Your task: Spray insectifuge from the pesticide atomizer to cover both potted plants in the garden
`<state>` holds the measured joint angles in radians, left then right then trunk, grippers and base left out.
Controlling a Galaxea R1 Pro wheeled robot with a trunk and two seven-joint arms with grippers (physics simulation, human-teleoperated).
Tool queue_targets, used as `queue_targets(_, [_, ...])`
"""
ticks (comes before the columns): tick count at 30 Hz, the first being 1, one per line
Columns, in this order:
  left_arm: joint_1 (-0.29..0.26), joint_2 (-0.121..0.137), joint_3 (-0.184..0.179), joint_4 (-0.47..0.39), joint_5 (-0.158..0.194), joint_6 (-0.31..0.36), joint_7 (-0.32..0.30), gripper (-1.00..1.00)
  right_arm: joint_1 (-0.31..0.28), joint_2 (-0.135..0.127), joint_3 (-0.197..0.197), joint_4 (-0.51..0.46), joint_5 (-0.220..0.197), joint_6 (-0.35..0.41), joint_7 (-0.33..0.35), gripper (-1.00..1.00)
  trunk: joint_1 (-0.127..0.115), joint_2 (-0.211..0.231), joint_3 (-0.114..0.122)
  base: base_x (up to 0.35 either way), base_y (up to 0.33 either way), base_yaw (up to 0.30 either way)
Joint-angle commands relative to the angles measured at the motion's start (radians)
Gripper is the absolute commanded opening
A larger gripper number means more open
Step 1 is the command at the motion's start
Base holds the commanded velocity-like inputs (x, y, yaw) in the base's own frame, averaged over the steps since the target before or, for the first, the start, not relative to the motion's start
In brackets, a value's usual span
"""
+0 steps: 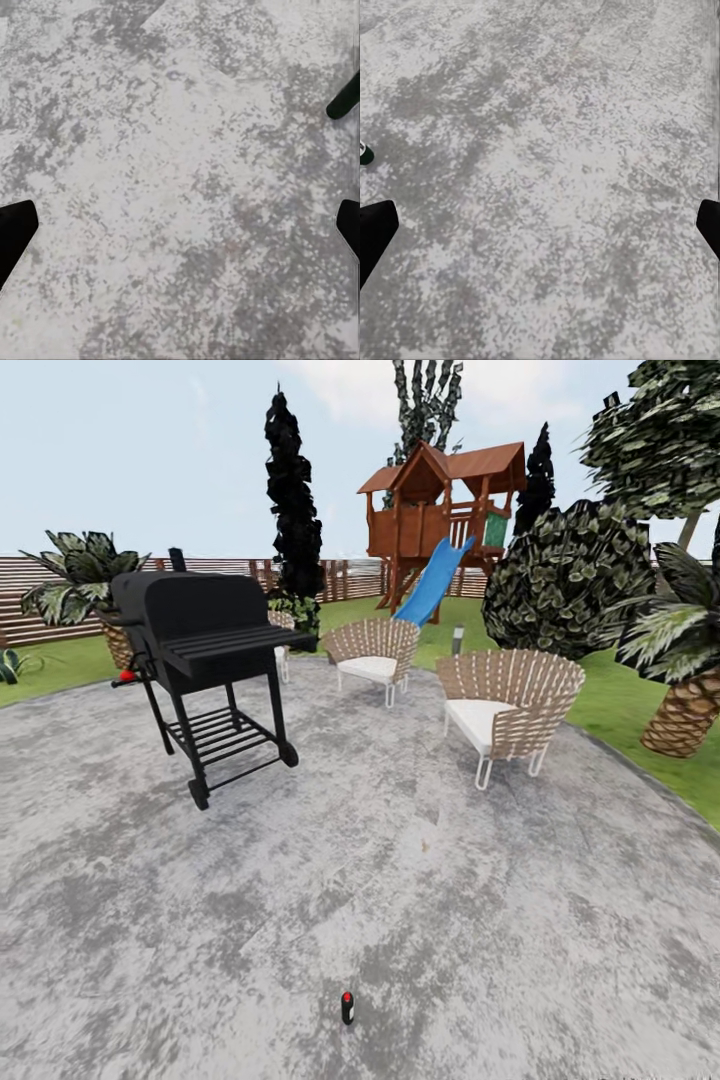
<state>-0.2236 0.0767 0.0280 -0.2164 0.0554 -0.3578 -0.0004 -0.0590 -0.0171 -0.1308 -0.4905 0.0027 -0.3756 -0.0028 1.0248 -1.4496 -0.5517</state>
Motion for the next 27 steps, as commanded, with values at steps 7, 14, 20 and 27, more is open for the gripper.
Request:
queue_targets(7, [0.000,0.000,-0.005,0.000,0.004,-0.004,-0.003,1.00,-0.001,-0.001,-0.002,0.001,0.000,-0.003,0.000,1.00,0.000,0.000,-0.001,0.035,0.018,-0.265])
queue_targets(14, [0.000,0.001,0.000,0.000,0.006,-0.004,-0.001,1.00,-0.001,0.000,-0.002,0.000,0.000,-0.008,-0.002,1.00,0.019,-0.035,-0.017,0.001,0.000,-0.078])
queue_targets(20, [0.000,0.002,0.001,0.001,0.006,-0.004,-0.001,1.00,-0.001,-0.001,-0.003,0.000,0.000,-0.009,-0.002,1.00,0.042,-0.077,-0.035,0.000,0.000,-0.002])
queue_targets(27, [0.000,0.002,0.001,0.002,0.006,-0.004,-0.001,1.00,-0.001,-0.001,-0.003,0.001,0.002,-0.008,-0.002,1.00,0.069,-0.126,-0.057,0.000,0.000,0.000])
